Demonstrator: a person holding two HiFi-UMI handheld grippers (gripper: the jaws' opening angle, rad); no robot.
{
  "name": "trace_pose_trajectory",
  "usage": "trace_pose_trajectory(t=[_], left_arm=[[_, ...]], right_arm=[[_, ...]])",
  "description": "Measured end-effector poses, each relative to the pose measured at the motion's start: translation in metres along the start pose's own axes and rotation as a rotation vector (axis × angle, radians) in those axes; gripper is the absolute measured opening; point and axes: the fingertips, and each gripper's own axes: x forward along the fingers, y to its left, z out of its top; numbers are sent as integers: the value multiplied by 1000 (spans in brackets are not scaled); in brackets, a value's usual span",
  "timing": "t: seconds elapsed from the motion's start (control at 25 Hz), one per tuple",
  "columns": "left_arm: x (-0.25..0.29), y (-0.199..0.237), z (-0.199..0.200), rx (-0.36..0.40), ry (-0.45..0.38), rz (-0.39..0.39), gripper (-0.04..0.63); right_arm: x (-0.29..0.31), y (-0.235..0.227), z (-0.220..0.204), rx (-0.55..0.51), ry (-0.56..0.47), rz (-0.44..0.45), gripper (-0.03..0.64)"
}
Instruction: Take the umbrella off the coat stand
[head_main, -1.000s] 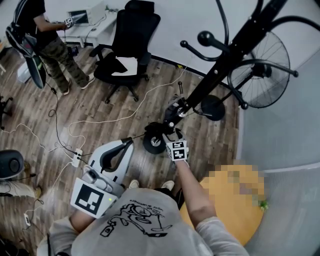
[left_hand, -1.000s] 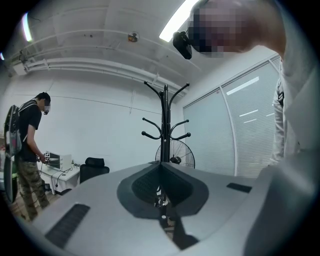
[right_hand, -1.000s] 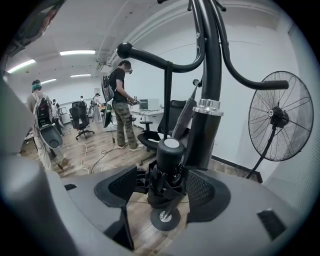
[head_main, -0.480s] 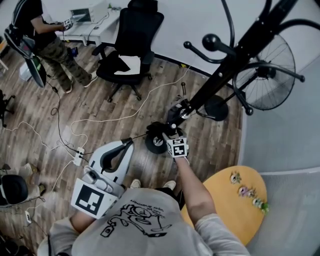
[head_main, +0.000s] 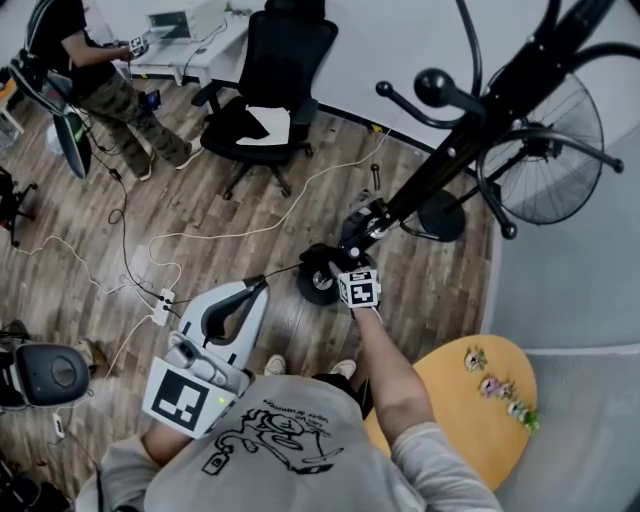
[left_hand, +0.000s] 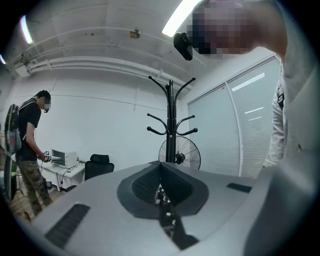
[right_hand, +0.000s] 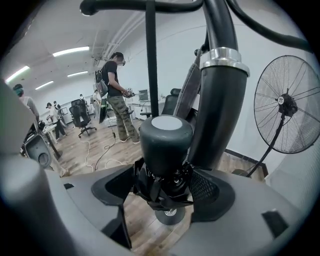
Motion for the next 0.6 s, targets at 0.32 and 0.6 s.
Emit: trace_pose_trajectory(t=[0.32, 0.6], left_arm=[[-3, -1, -5, -4, 9, 10, 6], [-10, 0, -8, -9, 11, 34, 8]], right_arm=[[10, -2, -6, 9, 13, 0, 356], [8, -1, -9, -2, 25, 4, 256]])
